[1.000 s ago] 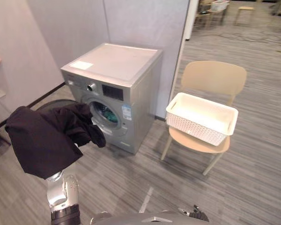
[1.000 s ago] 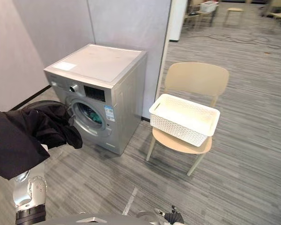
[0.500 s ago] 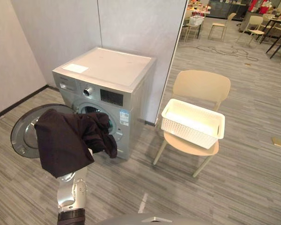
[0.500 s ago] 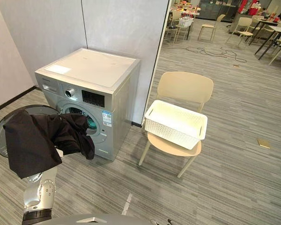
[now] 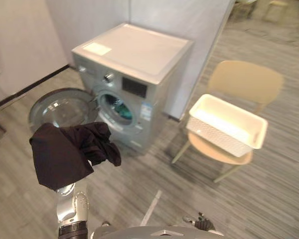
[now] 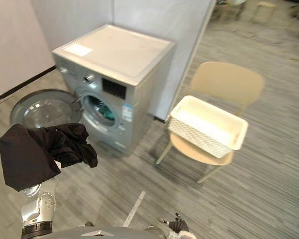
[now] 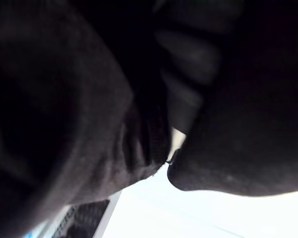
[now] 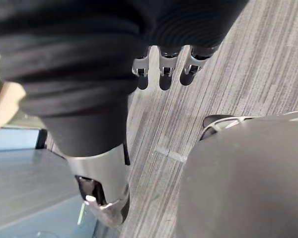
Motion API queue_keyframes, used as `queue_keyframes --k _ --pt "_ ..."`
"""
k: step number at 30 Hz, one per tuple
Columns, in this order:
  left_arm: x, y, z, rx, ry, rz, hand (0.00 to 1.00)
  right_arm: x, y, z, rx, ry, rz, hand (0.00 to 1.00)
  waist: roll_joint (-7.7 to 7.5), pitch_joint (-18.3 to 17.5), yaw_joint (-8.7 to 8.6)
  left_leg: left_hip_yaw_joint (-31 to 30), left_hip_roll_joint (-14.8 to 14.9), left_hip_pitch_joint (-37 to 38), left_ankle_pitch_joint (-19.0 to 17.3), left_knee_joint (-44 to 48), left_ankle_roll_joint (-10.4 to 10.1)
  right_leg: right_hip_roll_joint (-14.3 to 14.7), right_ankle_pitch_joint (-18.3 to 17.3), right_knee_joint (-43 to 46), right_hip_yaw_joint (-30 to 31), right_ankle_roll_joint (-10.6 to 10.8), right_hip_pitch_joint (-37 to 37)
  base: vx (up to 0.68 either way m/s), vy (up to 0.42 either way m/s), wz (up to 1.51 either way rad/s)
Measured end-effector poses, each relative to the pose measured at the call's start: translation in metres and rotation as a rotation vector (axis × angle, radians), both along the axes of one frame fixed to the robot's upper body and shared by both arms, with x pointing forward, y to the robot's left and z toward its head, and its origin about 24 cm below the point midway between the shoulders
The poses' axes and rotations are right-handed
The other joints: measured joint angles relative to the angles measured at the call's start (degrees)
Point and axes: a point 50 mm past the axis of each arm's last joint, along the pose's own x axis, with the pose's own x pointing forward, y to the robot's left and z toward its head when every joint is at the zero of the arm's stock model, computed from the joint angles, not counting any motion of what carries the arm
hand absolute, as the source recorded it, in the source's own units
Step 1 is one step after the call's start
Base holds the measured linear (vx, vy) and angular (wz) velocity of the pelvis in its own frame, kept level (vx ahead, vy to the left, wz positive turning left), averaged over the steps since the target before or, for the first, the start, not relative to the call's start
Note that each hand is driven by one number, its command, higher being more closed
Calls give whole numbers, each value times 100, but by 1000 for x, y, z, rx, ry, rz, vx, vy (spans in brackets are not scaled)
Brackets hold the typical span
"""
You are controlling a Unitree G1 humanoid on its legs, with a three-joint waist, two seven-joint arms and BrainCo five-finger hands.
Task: Pick up the laundry basket with both hands and put the clothes into the washing machine.
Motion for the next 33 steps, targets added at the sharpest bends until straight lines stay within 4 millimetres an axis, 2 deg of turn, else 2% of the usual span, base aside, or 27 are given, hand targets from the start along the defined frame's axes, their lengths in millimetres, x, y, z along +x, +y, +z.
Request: queue_keyframes --k 1,3,4,5,6,7,8,9,11,13,14,15,16,17,18,19,20,21,22,24,25,27,29,30,31,32,33 --pt "-3 3 -2 1 11 15 100 1 0 0 2 -4 -5 0 -11 11 68 -19 -184 14 -41 -82 66 -151 41 -3 -43 69 55 7 195 28" --pt "-4 1 -8 -5 35 4 100 -2 -1 -1 7 4 -38 0 -3 20 39 -227 -510 36 -156 -209 189 -433 78 140 -329 118 176 63 263 63" --pt "-2 -5 -18 -17 72 -26 100 -6 -6 -1 0 11 -62 0 73 47 29 -364 -719 164 -175 -444 218 -657 56 681 -381 73 123 78 306 82" --pt "-1 -9 -23 -24 94 -46 100 -8 -10 0 -5 9 -82 0 88 80 -4 -412 -818 289 -161 -613 238 -793 21 1095 -336 -176 39 73 279 96" --pt "0 -21 -33 -36 133 -97 100 -16 -15 1 -17 10 -109 0 183 101 -90 -607 -953 516 -69 -888 365 -962 46 2078 37 -792 -283 103 262 96" --pt "-1 -26 -37 -38 148 -128 100 -20 -14 2 -20 0 -112 0 251 115 -135 -796 -958 657 -50 -965 419 -754 -347 2852 923 -623 -701 102 221 89" --pt "-1 -28 -38 -39 152 -134 100 -21 -12 1 -15 -1 -110 0 238 123 -145 -859 -960 709 -56 -1032 431 -568 -577 3126 1246 -516 -882 108 135 68" --pt "0 -30 -40 -40 159 -148 100 -25 -2 0 8 -3 -117 0 104 112 -165 -931 -965 813 -46 -1181 449 -204 -954 3415 1450 -399 -1183 127 65 45" --pt "-1 -32 -45 -46 181 -159 100 -28 8 -2 31 -2 -128 0 -123 120 -171 -885 -997 1001 -47 -1417 447 170 -1241 3399 1182 -434 -1509 138 40 27" --pt "-2 -40 -54 -58 225 -202 100 -28 8 -1 31 -8 -129 0 -162 107 -202 -731 -1049 1177 -103 -1543 408 274 -1228 2903 192 -573 -1658 205 20 1" --pt "-1 -44 -54 -55 230 -230 100 -28 9 -1 31 -7 -126 0 -184 87 -202 -705 -1142 1277 -164 -1635 360 282 -1089 2404 -277 -784 -1640 263 4 -6" --pt "-1 -46 -54 -51 230 -241 100 -29 10 -1 32 -4 -122 0 -210 56 -202 -704 -1207 1321 -180 -1665 311 293 -990 2142 -365 -855 -1622 332 -23 7" --pt "0 -52 -55 -43 234 -267 100 -33 12 -2 35 5 -110 0 -256 -12 -226 -757 -1292 1404 -221 -1609 284 294 -594 1798 -348 -1093 -1514 439 -52 26" --pt "-1 -61 -59 -44 256 -314 100 -32 7 -1 19 5 -87 0 -171 -56 -261 -701 -1192 1506 -221 -1381 234 317 -621 1720 -522 -1048 -1261 573 -63 33" --pt "-3 -67 -61 -46 265 -343 100 -32 7 -1 17 9 -69 0 -174 -44 -260 -582 -1125 1462 -309 -883 99 306 -665 1616 -545 -1000 -1019 575 -100 16" --pt "-5 -70 -63 -48 273 -363 100 -30 7 -1 15 8 -46 0 -191 21 -251 -502 -978 1364 -441 -59 -65 296 -664 1534 -575 -996 -758 362 -72 -3" --pt "-7 -71 -65 -50 277 -372 100 -28 7 0 13 6 -28 0 -185 65 -235 -458 -771 1157 -516 820 -90 312 -664 1463 -578 -997 -551 275 -116 -35" --pt "-10 -71 -68 -63 287 -379 100 -26 3 2 -6 3 22 0 -49 77 -120 -409 -174 582 -256 2765 64 493 -687 1270 -435 -1003 -192 278 -77 -106" --pt "-18 -69 -74 -83 304 -376 100 -23 -2 4 -36 3 81 0 37 46 134 -282 364 152 136 4105 175 633 -950 1150 -15 -964 -5 325 -63 -135" --pt "-30 -73 -95 -116 395 -395 100 -16 -9 4 -57 5 108 0 223 -51 221 -294 835 -256 -33 4629 364 686 -1109 1171 408 -960 71 318 53 -136" --pt "-39 -77 -111 -151 469 -415 100 -9 -7 3 -56 7 124 0 181 -45 204 -312 921 -486 -181 4437 365 610 -1103 1053 660 -900 138 318 94 -103" --pt "-50 -85 -128 -180 563 -458 100 -3 -3 1 -54 21 181 0 70 19 208 -541 845 -696 -392 3869 257 425 -1036 911 1073 -765 218 309 164 -105" --pt "-57 -87 -137 -198 613 -481 100 1 -1 -1 -42 35 198 0 16 74 203 -963 618 -734 -413 2718 177 271 -965 885 1437 -639 242 339 351 -107" --pt "-59 -86 -141 -200 633 -493 100 2 -2 -1 -42 41 200 0 23 80 196 -1407 371 -738 -382 1712 133 156 -960 905 1653 -551 186 296 512 -99" --pt "-58 -90 -142 -209 635 -504 100 5 -5 0 -57 38 227 0 138 132 200 -1867 129 -696 -104 664 47 72 -1041 1014 1909 -291 15 232 510 -115" --pt "-55 -92 -141 -210 623 -510 100 9 -12 3 -87 33 274 0 367 207 176 -2278 78 -683 523 -16 -92 157 -1214 1166 2122 2 -171 162 441 -101" --pt "-50 -86 -140 -198 617 -506 100 18 -10 4 -92 24 300 0 272 338 176 -2260 -7 -693 522 139 -411 25 -1326 1343 2391 244 -281 86 367 -63"
